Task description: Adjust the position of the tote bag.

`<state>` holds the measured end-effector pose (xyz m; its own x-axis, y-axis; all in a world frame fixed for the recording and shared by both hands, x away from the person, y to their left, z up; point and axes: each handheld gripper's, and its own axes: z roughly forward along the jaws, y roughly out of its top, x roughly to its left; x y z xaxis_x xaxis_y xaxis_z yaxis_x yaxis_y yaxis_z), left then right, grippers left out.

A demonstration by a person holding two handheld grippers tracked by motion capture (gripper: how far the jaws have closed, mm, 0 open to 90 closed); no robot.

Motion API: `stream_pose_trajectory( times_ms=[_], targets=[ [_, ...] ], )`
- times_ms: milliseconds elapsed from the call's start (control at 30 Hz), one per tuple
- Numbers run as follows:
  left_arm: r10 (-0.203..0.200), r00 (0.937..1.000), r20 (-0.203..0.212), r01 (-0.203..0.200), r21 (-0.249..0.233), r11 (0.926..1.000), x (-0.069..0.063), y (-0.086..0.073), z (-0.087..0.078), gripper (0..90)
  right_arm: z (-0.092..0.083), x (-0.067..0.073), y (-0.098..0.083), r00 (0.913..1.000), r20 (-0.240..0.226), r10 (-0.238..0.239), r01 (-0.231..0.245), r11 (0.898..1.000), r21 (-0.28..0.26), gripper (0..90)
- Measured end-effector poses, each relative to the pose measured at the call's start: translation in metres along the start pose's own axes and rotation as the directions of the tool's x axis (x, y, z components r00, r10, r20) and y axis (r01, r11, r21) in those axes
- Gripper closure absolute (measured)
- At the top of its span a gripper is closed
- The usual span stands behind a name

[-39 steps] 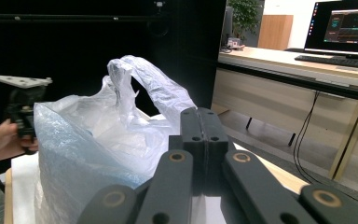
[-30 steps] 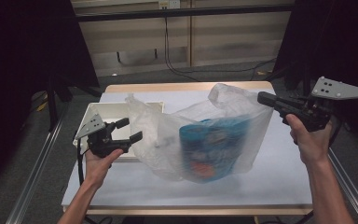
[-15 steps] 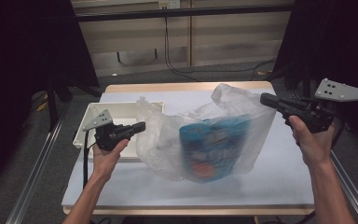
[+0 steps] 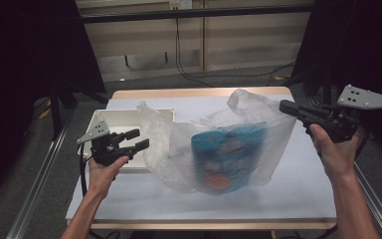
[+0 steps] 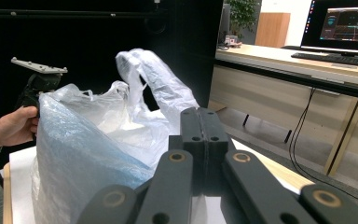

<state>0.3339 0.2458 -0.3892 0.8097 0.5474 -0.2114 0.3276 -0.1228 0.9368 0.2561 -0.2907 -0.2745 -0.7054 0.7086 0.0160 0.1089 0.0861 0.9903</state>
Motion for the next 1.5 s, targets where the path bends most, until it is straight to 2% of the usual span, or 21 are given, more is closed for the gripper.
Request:
stream_pose_trajectory(
  times_ms=[133, 167, 200, 300, 333, 367, 400, 433, 467, 500, 533, 567, 600, 733, 900, 1067, 1133, 1233, 1300, 1367, 1500],
  targets=[
    [-0.018, 0.9990, 0.041, 0.018, 0.003, 0.9998, -0.001, -0.002, 0.004, 22.1, -0.002, 0.001, 0.001, 1.0000, -0.001, -0.007, 0.007, 1.000, -0.002, 90.0],
    [-0.047, 0.9961, 0.074, 0.045, 0.024, 0.9987, -0.001, -0.004, 0.010, 21.2, -0.005, 0.001, 0.001, 0.9999, 0.002, -0.012, 0.012, 1.000, -0.003, 90.0],
    [-0.057, 0.9948, 0.084, 0.055, 0.029, 0.9981, -0.002, -0.005, 0.013, 19.9, -0.006, 0.001, 0.001, 0.9999, 0.006, -0.010, 0.010, 1.000, -0.002, 90.0],
    [-0.051, 0.9938, 0.098, 0.047, 0.048, 0.9978, -0.003, -0.006, 0.019, 20.5, -0.009, 0.001, 0.001, 0.9999, 0.010, -0.014, 0.014, 1.000, 0.002, 90.0],
    [-0.044, 0.9922, 0.116, 0.038, 0.052, 0.9979, -0.004, -0.006, 0.022, 30.2, -0.011, 0.000, -0.001, 0.9999, 0.010, -0.009, 0.009, 1.000, -0.005, 90.0],
    [-0.033, 0.9920, 0.122, 0.026, 0.055, 0.9982, -0.005, -0.006, 0.023, 30.2, -0.011, 0.000, -0.001, 0.9999, 0.010, -0.009, 0.009, 1.000, -0.005, 90.0],
    [-0.029, 0.9909, 0.132, 0.022, 0.056, 0.9982, -0.006, -0.005, 0.026, 47.6, -0.012, 0.000, -0.001, 0.9999, 0.011, -0.013, 0.013, 1.000, -0.001, 90.0],
    [-0.026, 0.9901, 0.138, 0.020, 0.048, 0.9987, -0.008, -0.004, 0.027, 47.6, -0.012, 0.000, -0.002, 0.9999, 0.008, -0.010, 0.010, 1.000, -0.010, 90.0],
    [-0.014, 0.9920, 0.126, 0.008, 0.045, 0.9990, -0.008, -0.002, 0.027, 56.5, -0.013, 0.001, -0.003, 0.9999, 0.009, -0.011, 0.011, 1.000, -0.010, 90.0],
    [0.013, 0.9924, 0.122, -0.017, 0.035, 0.9992, -0.009, 0.000, 0.027, 76.2, -0.014, 0.001, -0.003, 0.9999, 0.010, -0.013, 0.013, 1.000, -0.007, 90.0],
    [0.013, 0.9924, 0.122, -0.017, 0.035, 0.9992, -0.009, 0.000, 0.027, 82.9, -0.014, 0.001, -0.003, 0.9998, 0.012, -0.014, 0.014, 1.000, -0.007, 90.0],
    [0.017, 0.9933, 0.114, -0.021, 0.036, 0.9991, -0.010, 0.002, 0.026, 82.9, -0.014, 0.001, -0.003, 0.9998, 0.012, -0.014, 0.014, 1.000, -0.007, 90.0],
    [0.032, 0.9926, 0.117, -0.036, 0.037, 0.9987, -0.013, 0.005, 0.024, 90.0, -0.016, 0.001, -0.003, 0.9997, 0.017, -0.018, 0.018, 1.000, -0.004, 90.0],
    [0.048, 0.9936, 0.103, -0.051, 0.026, 0.9984, -0.018, 0.010, 0.018, 90.0, -0.017, 0.000, -0.004, 0.9996, 0.023, -0.017, 0.017, 1.000, -0.006, 90.0],
    [0.084, 0.9910, 0.104, -0.081, -0.035, 0.9961, -0.027, 0.025, 0.004, 90.0, -0.023, -0.002, -0.010, 0.9993, 0.038, -0.007, 0.008, 1.000, -0.010, 90.0],
    [0.158, 0.9809, 0.114, -0.147, -0.100, 0.9841, -0.046, 0.044, -0.011, 90.0, -0.034, -0.008, -0.020, 0.9990, 0.043, 0.013, -0.013, 1.000, -0.003, 89.1],
    [0.166, 0.9789, 0.120, -0.153, -0.109, 0.9822, -0.049, 0.048, -0.012, 90.0, -0.034, -0.009, -0.020, 0.9990, 0.043, 0.014, -0.013, 1.000, -0.006, 87.3],
    [0.198, 0.9722, 0.125, -0.183, -0.122, 0.9756, -0.057, 0.053, -0.012, 90.0, -0.032, -0.009, -0.020, 0.9994, 0.033, 0.009, -0.009, 1.000, 0.000, 77.8],
    [0.202, 0.9710, 0.128, -0.187, -0.122, 0.9747, -0.060, 0.054, -0.011, 90.0, -0.027, -0.009, -0.019, 0.9996, 0.027, 0.007, -0.008, 1.000, 0.026, 71.1],
    [0.220, 0.9659, 0.136, -0.204, -0.122, 0.9713, -0.062, 0.056, -0.010, 90.0, -0.020, -0.008, -0.016, 0.9991, 0.042, -0.008, 0.006, 0.999, 0.053, 64.8],
    [0.231, 0.9630, 0.139, -0.212, -0.141, 0.9671, -0.066, 0.061, -0.012, 90.0, -0.003, -0.008, -0.008, 0.9974, 0.062, -0.036, 0.030, 0.995, 0.098, 54.6]
  ],
)
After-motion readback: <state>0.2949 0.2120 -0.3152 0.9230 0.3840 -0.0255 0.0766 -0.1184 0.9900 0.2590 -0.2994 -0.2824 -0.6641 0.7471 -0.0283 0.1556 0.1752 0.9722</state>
